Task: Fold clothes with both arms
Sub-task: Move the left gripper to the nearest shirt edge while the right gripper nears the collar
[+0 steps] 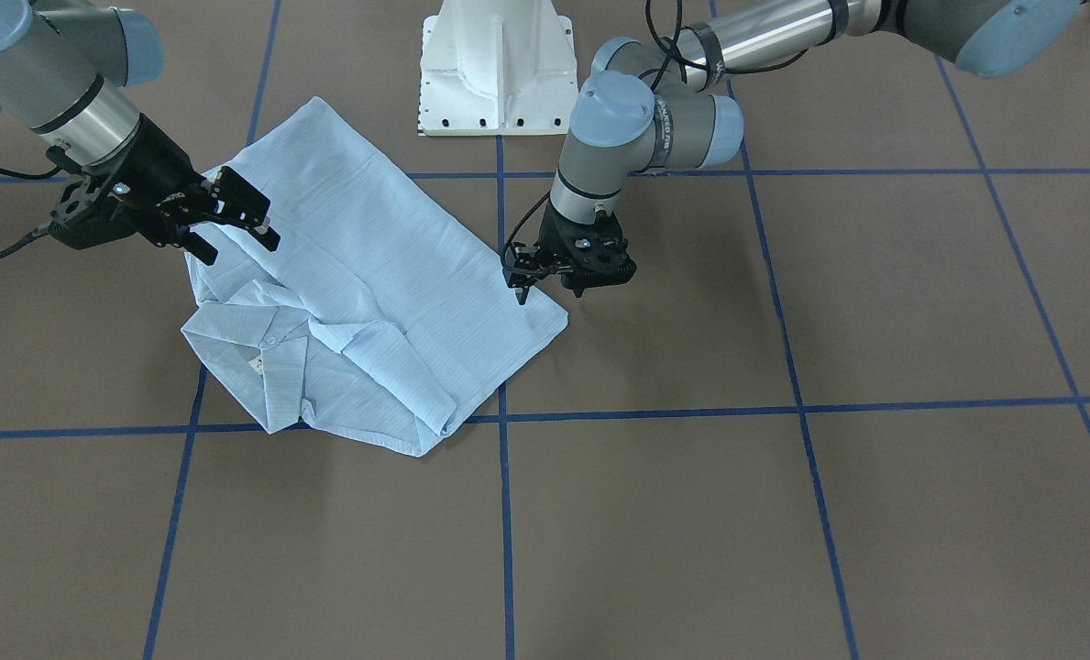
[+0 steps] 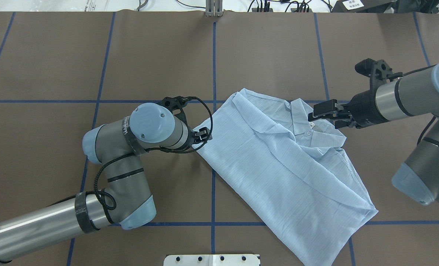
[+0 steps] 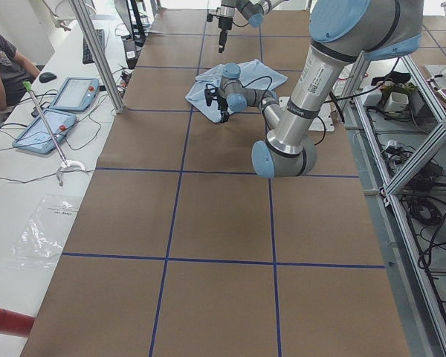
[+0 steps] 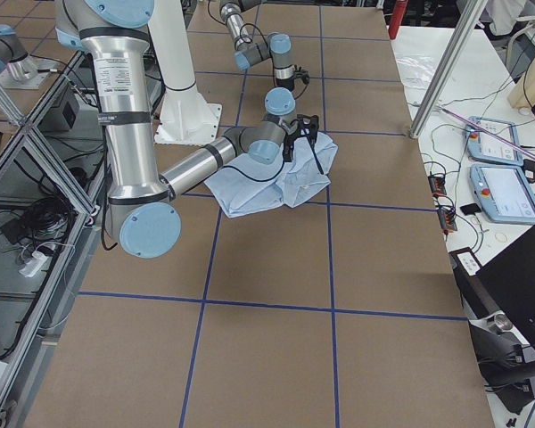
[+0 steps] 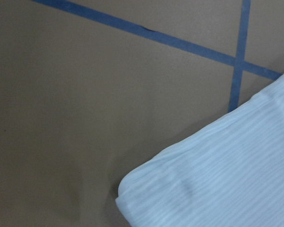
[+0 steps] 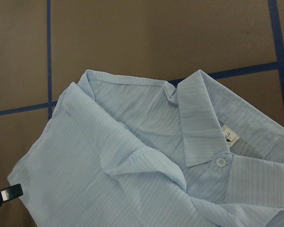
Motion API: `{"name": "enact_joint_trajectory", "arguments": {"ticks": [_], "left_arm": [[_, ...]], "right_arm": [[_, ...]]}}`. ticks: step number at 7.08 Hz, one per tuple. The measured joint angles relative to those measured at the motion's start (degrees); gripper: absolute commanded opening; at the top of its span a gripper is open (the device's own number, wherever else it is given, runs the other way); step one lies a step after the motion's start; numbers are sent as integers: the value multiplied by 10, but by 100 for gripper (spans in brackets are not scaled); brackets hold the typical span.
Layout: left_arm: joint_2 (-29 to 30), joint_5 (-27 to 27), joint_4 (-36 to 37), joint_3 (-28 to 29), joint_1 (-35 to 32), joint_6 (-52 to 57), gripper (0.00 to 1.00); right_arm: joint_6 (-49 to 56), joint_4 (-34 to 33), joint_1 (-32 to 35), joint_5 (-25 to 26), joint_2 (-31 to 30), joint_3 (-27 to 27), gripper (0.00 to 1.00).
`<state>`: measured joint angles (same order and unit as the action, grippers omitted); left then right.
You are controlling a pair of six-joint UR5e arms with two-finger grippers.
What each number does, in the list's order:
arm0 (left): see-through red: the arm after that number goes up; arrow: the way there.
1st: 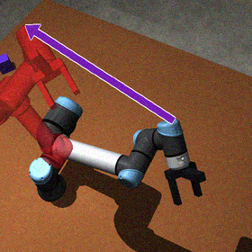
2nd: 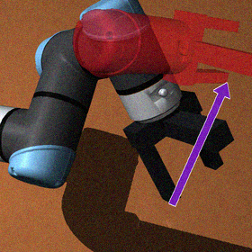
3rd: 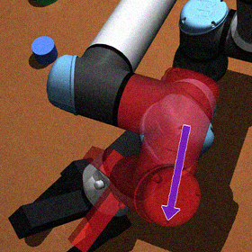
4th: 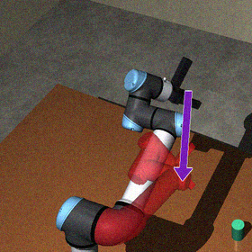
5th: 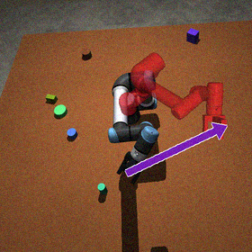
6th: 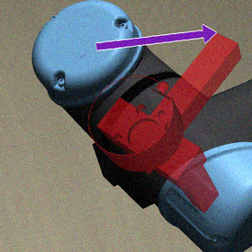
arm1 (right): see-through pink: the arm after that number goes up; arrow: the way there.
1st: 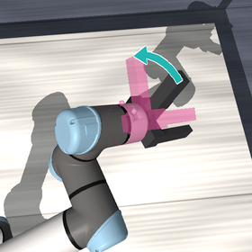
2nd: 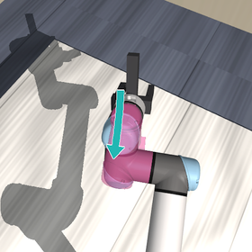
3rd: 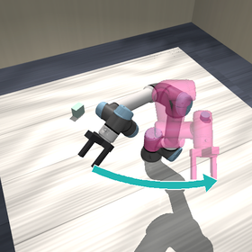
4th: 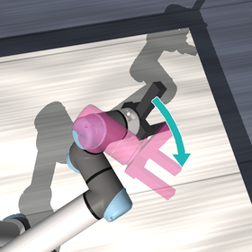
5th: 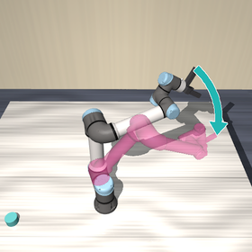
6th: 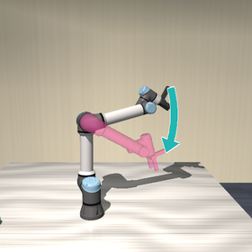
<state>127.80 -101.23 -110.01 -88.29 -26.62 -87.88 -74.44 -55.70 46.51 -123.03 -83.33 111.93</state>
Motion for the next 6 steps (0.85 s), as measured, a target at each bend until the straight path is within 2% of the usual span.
{"name": "enact_joint_trajectory", "arguments": {"ticks": [2, 4, 6], "left_arm": [[3, 1, 0, 7, 1, 0, 68], [4, 1, -1, 12, 1, 1, 60], [4, 2, -3, 13, 0, 2, 43]], "right_arm": [[0, 0, 4, -7, 0, 1, 100], [0, 0, 9, -12, -1, 1, 100], [0, 0, 11, -13, -1, 0, 100]]}}
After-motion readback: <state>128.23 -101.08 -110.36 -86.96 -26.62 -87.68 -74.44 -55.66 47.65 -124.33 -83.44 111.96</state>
